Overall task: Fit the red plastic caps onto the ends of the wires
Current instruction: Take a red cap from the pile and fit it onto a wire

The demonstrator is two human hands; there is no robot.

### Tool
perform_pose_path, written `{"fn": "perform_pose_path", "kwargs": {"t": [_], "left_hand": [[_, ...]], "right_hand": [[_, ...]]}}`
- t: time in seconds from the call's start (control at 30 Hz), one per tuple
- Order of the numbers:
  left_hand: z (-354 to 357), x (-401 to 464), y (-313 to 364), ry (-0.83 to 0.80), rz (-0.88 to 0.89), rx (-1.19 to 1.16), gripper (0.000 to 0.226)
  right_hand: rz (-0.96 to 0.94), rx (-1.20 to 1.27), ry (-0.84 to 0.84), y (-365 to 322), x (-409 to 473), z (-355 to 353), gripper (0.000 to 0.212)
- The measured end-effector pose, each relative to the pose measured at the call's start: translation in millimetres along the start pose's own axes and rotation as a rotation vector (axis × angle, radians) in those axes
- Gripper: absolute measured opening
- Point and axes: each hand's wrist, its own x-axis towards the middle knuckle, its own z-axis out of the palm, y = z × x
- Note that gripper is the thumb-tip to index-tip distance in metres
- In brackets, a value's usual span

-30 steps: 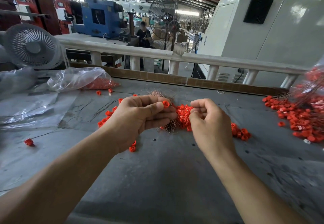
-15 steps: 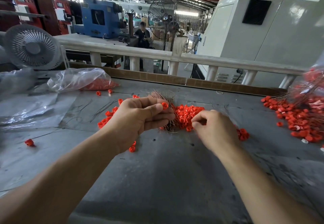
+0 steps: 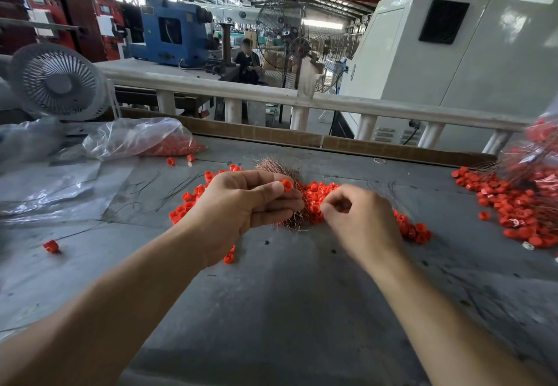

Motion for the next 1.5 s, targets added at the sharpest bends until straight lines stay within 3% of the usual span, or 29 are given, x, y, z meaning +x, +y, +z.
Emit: {"fn": "perform_pose_path", "kwargs": {"t": [0.13,0.27,0.73,1.5], "left_hand": [[1,0,-1,-0.004,-0.008,0.004,0.021],[2,0,-2,0.003,-0.019,0.034,0.021],[6,-4,-3,-0.007,0.017,0.140,0.015],[10,-4,-5,0.035,0.060,0.209,0.015]], "right_hand": [[-0.062,0.430,0.069,-12,-5,-7,0.012],[-0.144,0.577,0.060,-24,-11,-10,0.012],[-0.336,0.380,0.058,-30,-16,-8,0.010],[-0.386,0.373,0.076,-31,-16,-7,0.011]]}}
